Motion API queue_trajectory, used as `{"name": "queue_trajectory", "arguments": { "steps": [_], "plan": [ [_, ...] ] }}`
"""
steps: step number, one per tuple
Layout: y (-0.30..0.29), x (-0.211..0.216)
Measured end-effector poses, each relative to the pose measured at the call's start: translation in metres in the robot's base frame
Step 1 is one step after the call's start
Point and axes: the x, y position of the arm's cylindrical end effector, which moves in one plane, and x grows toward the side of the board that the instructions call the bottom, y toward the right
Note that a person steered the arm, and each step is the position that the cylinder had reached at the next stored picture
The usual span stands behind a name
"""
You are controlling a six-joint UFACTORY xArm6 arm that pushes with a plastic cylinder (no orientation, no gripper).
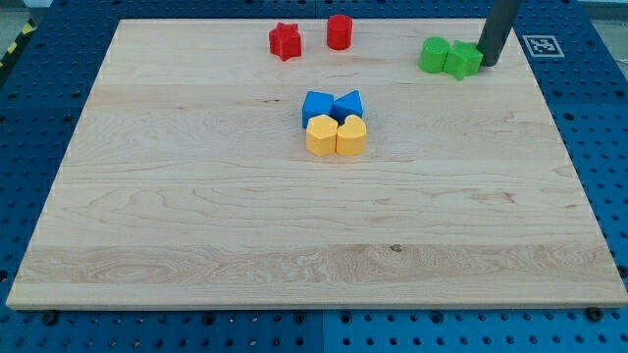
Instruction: Move the red circle towards the green circle
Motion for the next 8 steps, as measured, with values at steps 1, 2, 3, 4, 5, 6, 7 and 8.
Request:
{"name": "queue_trajectory", "arguments": {
  "steps": [1,2,3,4,5,6,7,8],
  "plan": [
    [0.012,-0.001],
    [0.035,-0.003],
    [0.022,-0.03],
    [-0.004,-0.056],
    [-0.026,-0.056],
    [-0.036,-0.056],
    [-0.055,-0.056],
    [-0.086,-0.056]
  ]
}}
